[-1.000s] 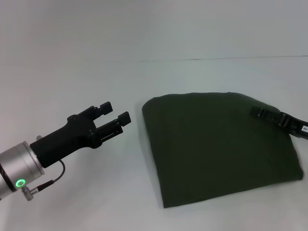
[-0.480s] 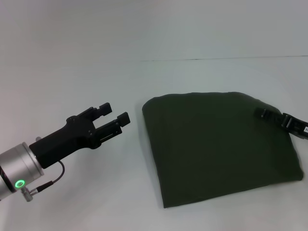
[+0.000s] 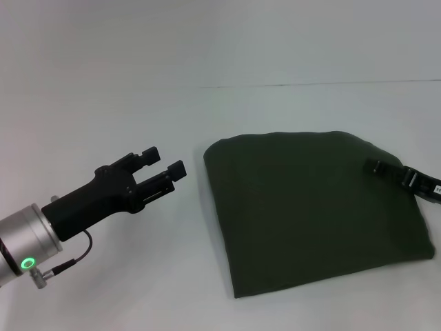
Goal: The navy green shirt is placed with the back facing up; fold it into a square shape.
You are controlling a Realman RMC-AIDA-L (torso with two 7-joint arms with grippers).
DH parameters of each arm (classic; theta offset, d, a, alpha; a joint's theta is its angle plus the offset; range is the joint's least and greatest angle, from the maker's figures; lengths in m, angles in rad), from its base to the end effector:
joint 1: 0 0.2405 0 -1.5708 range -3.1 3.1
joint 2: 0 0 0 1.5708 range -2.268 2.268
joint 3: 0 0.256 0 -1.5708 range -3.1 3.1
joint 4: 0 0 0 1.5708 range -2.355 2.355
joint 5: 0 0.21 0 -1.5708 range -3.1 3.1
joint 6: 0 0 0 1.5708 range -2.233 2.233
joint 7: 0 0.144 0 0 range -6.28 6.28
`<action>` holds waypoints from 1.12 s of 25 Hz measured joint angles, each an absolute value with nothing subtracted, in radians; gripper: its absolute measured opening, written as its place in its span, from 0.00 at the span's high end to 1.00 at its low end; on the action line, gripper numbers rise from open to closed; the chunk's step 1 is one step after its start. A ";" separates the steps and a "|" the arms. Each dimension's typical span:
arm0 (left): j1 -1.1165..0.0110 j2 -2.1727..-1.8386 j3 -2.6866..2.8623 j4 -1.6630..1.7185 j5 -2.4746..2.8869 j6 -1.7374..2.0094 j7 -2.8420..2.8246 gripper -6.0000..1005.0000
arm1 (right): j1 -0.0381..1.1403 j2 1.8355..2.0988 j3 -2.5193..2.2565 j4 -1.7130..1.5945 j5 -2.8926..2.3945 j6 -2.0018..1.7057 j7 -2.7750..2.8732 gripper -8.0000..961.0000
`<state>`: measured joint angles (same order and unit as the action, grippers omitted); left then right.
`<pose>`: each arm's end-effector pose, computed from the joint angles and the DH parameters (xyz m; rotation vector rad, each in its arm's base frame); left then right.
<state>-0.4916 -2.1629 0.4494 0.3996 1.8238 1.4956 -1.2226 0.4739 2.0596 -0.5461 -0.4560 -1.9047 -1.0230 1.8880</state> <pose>-0.2700 0.3126 -0.0344 -2.3280 -0.8613 -1.1176 0.3563 0.3464 0.0060 -1.8238 1.5954 0.7475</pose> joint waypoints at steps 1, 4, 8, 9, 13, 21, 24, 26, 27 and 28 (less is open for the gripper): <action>-0.492 -2.163 0.449 0.400 1.824 1.495 -1.223 0.22 | 0.473 2.060 -0.546 -0.455 -1.905 -1.025 1.888 0.11; -0.495 -2.163 0.449 0.400 1.824 1.493 -1.223 0.22 | 0.468 2.058 -0.553 -0.454 -1.905 -1.035 1.887 0.11; -0.497 -2.163 0.449 0.400 1.824 1.492 -1.223 0.22 | 0.456 2.055 -0.557 -0.457 -1.905 -1.069 1.887 0.11; -0.497 -2.163 0.449 0.400 1.824 1.492 -1.223 0.22 | 0.451 2.055 -0.557 -0.460 -1.905 -1.079 1.887 0.11; -0.497 -2.163 0.449 0.400 1.824 1.492 -1.224 0.22 | 0.436 2.053 -0.557 -0.462 -1.905 -1.095 1.885 0.11; -0.494 -2.163 0.449 0.399 1.824 1.499 -1.226 0.22 | 0.408 2.048 -0.546 -0.465 -1.901 -1.112 1.876 0.11; -0.494 -2.163 0.449 0.400 1.824 1.499 -1.226 0.22 | 0.395 2.045 -0.535 -0.482 -1.899 -1.134 1.878 0.11; -0.495 -2.163 0.450 0.399 1.824 1.497 -1.226 0.22 | 0.386 2.045 -0.523 -0.495 -1.899 -1.144 1.880 0.11; -0.496 -2.162 0.449 0.399 1.824 1.496 -1.226 0.22 | 0.380 2.045 -0.515 -0.502 -1.899 -1.150 1.882 0.11; -0.497 -2.162 0.449 0.398 1.824 1.494 -1.226 0.22 | 0.376 2.045 -0.511 -0.506 -1.899 -1.153 1.883 0.11</action>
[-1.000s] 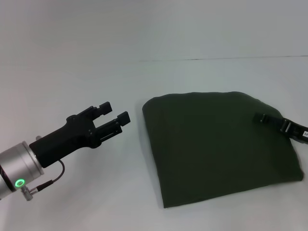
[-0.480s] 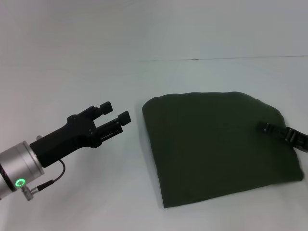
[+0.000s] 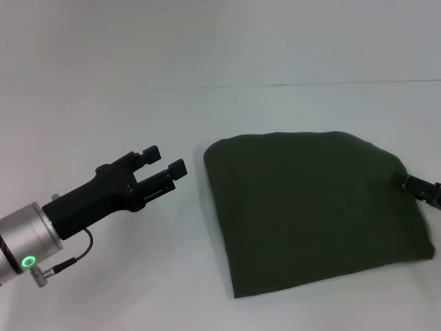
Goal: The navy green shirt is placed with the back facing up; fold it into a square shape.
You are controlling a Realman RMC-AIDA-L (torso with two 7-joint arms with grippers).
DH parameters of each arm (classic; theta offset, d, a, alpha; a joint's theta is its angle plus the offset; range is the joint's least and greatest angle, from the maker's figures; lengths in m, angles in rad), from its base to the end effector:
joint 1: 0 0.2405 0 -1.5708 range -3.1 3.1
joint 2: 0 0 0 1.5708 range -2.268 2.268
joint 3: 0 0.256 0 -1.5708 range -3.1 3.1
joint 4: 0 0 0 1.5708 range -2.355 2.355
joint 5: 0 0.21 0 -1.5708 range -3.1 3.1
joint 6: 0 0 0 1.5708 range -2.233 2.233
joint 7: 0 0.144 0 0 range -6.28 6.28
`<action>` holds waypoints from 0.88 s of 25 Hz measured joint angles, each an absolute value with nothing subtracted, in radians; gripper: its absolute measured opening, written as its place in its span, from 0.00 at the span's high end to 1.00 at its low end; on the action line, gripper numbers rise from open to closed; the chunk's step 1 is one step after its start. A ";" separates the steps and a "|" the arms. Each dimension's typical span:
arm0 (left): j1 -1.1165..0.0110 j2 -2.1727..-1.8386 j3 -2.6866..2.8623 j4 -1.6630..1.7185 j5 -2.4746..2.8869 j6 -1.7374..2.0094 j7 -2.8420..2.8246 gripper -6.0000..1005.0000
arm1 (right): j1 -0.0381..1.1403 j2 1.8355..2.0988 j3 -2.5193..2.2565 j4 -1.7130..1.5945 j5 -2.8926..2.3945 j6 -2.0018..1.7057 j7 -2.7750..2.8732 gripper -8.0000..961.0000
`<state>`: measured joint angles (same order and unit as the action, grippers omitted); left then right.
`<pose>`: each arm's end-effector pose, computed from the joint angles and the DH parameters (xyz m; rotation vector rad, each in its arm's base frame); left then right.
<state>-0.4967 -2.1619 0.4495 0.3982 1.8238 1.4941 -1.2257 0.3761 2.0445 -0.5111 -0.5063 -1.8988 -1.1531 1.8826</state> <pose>-0.2688 0.3141 -0.0343 -2.3302 -0.8613 -1.1192 0.3751 0.3139 0.0253 -1.8112 1.6090 0.8000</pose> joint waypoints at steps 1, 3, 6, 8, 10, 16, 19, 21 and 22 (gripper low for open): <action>-0.497 -2.162 0.449 0.398 1.824 1.493 -1.227 0.22 | 0.371 2.045 -0.506 -0.512 -1.899 -1.158 1.884 0.11; -0.499 -2.161 0.449 0.400 1.824 1.493 -1.232 0.22 | 0.359 2.043 -0.491 -0.522 -1.899 -1.167 1.886 0.11; -0.501 -2.161 0.449 0.401 1.824 1.492 -1.240 0.22 | 0.346 2.036 -0.465 -0.532 -1.899 -1.184 1.886 0.11; -0.506 -2.161 0.449 0.400 1.824 1.490 -1.247 0.22 | 0.342 2.031 -0.448 -0.532 -1.899 -1.204 1.883 0.11; -0.517 -2.161 0.450 0.399 1.824 1.477 -1.264 0.22 | 0.341 2.026 -0.442 -0.535 -1.899 -1.232 1.874 0.11; -0.573 -2.162 0.468 0.385 1.835 1.335 -1.356 0.22 | 0.341 2.031 -0.441 -0.543 -1.900 -1.317 1.809 0.11; -0.600 -2.163 0.472 0.369 1.835 1.271 -1.391 0.22 | 0.340 2.032 -0.440 -0.543 -1.900 -1.367 1.782 0.11; -0.622 -2.163 0.475 0.355 1.835 1.217 -1.418 0.22 | 0.340 2.029 -0.442 -0.543 -1.902 -1.403 1.770 0.11; -0.632 -2.163 0.475 0.347 1.835 1.190 -1.427 0.22 | 0.341 2.027 -0.445 -0.544 -1.904 -1.423 1.761 0.11</action>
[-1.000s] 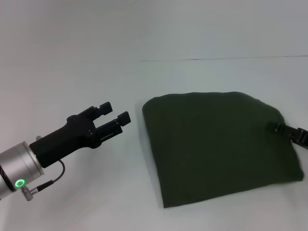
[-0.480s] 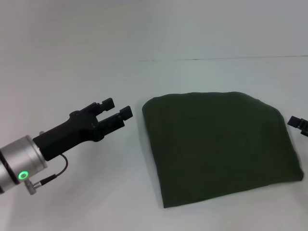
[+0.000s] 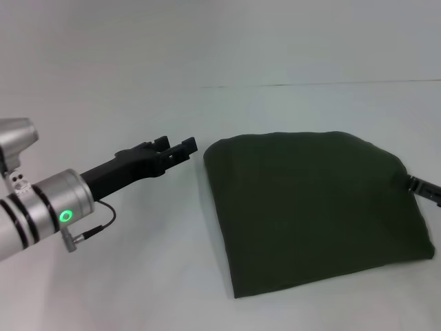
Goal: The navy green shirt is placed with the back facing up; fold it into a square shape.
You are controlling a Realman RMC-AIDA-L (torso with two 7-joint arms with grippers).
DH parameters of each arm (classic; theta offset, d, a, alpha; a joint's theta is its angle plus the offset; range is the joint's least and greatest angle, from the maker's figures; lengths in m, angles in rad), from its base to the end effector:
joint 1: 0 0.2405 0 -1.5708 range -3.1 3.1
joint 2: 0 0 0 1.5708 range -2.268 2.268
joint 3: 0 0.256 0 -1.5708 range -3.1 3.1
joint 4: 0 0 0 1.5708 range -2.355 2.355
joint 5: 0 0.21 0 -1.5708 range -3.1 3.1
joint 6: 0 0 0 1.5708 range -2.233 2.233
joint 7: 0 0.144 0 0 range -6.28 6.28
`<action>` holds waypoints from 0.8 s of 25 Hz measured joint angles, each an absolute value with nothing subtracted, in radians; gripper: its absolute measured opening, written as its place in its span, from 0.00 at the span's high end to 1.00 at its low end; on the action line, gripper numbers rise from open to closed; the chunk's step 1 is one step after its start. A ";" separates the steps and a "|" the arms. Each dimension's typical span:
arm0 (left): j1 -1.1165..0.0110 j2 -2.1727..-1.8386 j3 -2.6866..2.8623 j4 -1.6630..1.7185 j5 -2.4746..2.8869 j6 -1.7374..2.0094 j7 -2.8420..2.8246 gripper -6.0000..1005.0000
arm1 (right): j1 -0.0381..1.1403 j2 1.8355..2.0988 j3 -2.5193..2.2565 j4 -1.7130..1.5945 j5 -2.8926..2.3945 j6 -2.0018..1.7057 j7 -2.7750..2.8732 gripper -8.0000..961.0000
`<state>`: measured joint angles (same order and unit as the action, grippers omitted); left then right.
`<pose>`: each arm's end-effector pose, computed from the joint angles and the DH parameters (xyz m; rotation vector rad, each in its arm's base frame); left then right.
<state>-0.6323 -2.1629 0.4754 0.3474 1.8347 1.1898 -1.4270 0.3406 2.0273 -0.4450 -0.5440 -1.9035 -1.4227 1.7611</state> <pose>-0.2582 0.3637 -0.0543 -2.2368 -1.1397 -0.9615 0.3582 0.2923 0.0425 -2.0213 1.4479 0.9297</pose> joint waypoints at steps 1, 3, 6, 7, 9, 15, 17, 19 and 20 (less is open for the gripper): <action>-0.641 -2.163 0.477 0.340 1.835 1.168 -1.432 0.22 | 0.342 2.026 -0.449 -0.544 -1.905 -1.442 1.750 0.11; -0.661 -2.163 0.487 0.322 1.835 1.114 -1.438 0.22 | 0.344 2.024 -0.454 -0.545 -1.908 -1.462 1.736 0.11; -0.689 -2.164 0.516 0.297 1.835 1.036 -1.446 0.22 | 0.347 2.024 -0.457 -0.549 -1.910 -1.487 1.720 0.11; -0.699 -2.166 0.530 0.288 1.835 1.009 -1.447 0.22 | 0.347 2.024 -0.460 -0.554 -1.910 -1.492 1.718 0.11; -0.717 -2.169 0.554 0.274 1.833 0.966 -1.447 0.22 | 0.348 2.026 -0.467 -0.565 -1.912 -1.496 1.717 0.11; -0.762 -2.173 0.572 0.245 1.826 0.913 -1.448 0.22 | 0.354 2.033 -0.471 -0.578 -1.919 -1.492 1.716 0.11; -0.779 -2.173 0.572 0.230 1.825 0.881 -1.447 0.22 | 0.355 2.034 -0.471 -0.579 -1.919 -1.491 1.716 0.11; -0.794 -2.174 0.572 0.216 1.825 0.855 -1.445 0.22 | 0.357 2.034 -0.471 -0.580 -1.918 -1.492 1.716 0.11; -0.802 -2.174 0.572 0.210 1.825 0.842 -1.444 0.22 | 0.358 2.034 -0.470 -0.580 -1.917 -1.492 1.716 0.11</action>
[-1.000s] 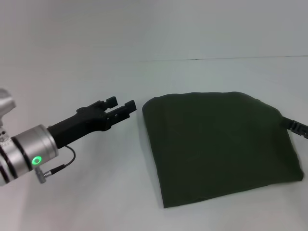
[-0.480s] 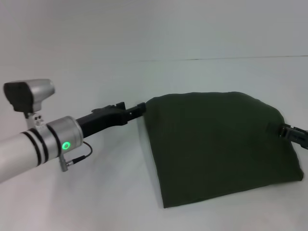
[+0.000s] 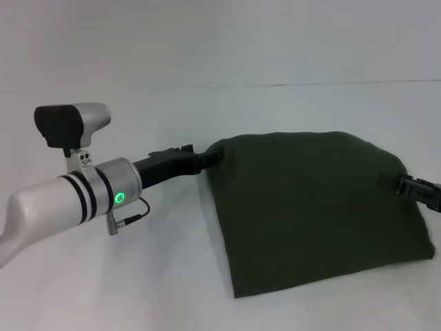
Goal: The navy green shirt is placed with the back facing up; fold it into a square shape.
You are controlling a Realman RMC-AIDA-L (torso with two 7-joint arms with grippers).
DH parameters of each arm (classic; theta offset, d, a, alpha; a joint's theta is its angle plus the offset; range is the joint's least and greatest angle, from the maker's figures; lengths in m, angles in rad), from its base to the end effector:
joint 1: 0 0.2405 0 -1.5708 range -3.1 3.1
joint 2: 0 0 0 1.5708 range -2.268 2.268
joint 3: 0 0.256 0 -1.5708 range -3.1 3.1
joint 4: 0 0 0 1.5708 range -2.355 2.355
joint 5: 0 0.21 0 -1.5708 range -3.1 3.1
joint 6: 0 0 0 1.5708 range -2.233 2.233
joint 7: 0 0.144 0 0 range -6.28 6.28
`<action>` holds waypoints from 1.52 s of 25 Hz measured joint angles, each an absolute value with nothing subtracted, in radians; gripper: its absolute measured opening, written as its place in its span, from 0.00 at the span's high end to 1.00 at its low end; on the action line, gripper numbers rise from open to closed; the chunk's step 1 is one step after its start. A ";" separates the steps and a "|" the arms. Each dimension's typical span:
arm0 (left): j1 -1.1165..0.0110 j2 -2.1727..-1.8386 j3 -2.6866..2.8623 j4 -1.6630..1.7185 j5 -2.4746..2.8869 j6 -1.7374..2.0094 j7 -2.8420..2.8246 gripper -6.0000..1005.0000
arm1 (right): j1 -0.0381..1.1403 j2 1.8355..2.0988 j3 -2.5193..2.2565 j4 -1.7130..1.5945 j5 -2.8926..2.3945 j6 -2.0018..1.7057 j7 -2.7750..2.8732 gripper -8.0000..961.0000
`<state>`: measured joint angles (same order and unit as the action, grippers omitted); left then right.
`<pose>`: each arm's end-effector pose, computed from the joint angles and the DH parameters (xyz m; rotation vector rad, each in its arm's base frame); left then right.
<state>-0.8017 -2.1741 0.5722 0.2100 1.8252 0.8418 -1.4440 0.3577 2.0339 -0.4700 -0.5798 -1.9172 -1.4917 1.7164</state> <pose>-0.2341 0.3965 -0.0982 -2.2400 -1.1939 -0.6842 0.3417 0.2951 0.0410 -2.1587 1.3447 0.9262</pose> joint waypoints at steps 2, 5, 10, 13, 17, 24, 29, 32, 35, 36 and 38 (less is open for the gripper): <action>-0.813 -2.174 0.572 0.203 1.825 0.824 -1.443 0.22 | 0.359 2.034 -0.467 -0.580 -1.916 -1.490 1.716 0.11; -0.832 -2.175 0.572 0.187 1.825 0.804 -1.441 0.22 | 0.364 2.034 -0.464 -0.580 -1.917 -1.488 1.716 0.11; -0.844 -2.176 0.573 0.172 1.825 0.781 -1.438 0.22 | 0.369 2.035 -0.463 -0.579 -1.919 -1.482 1.716 0.11; -0.850 -2.177 0.572 0.161 1.825 0.777 -1.437 0.22 | 0.370 2.036 -0.463 -0.576 -1.918 -1.468 1.716 0.11; -0.863 -2.177 0.571 0.140 1.825 0.768 -1.435 0.22 | 0.376 2.036 -0.462 -0.572 -1.916 -1.452 1.716 0.11; -0.882 -2.177 0.569 0.115 1.825 0.759 -1.422 0.22 | 0.390 2.038 -0.469 -0.571 -1.919 -1.438 1.716 0.11; -0.885 -2.177 0.570 0.113 1.825 0.759 -1.422 0.22 | 0.396 2.039 -0.467 -0.571 -1.919 -1.434 1.716 0.11; -0.889 -2.177 0.572 0.112 1.825 0.758 -1.414 0.22 | 0.400 2.040 -0.466 -0.571 -1.919 -1.427 1.717 0.11; -0.891 -2.177 0.570 0.112 1.825 0.739 -1.393 0.26 | 0.401 2.040 -0.465 -0.571 -1.919 -1.421 1.719 0.11; -0.891 -2.177 0.569 0.112 1.825 0.733 -1.386 0.28 | 0.402 2.040 -0.465 -0.571 -1.919 -1.420 1.720 0.11; -0.891 -2.177 0.568 0.113 1.825 0.722 -1.375 0.34 | 0.402 2.040 -0.464 -0.571 -1.919 -1.420 1.723 0.11</action>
<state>-0.8914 -2.1767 0.5676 0.1125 1.8253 0.7220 -1.3751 0.4018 2.0400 -0.4638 -0.5706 -1.9191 -1.4195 1.7226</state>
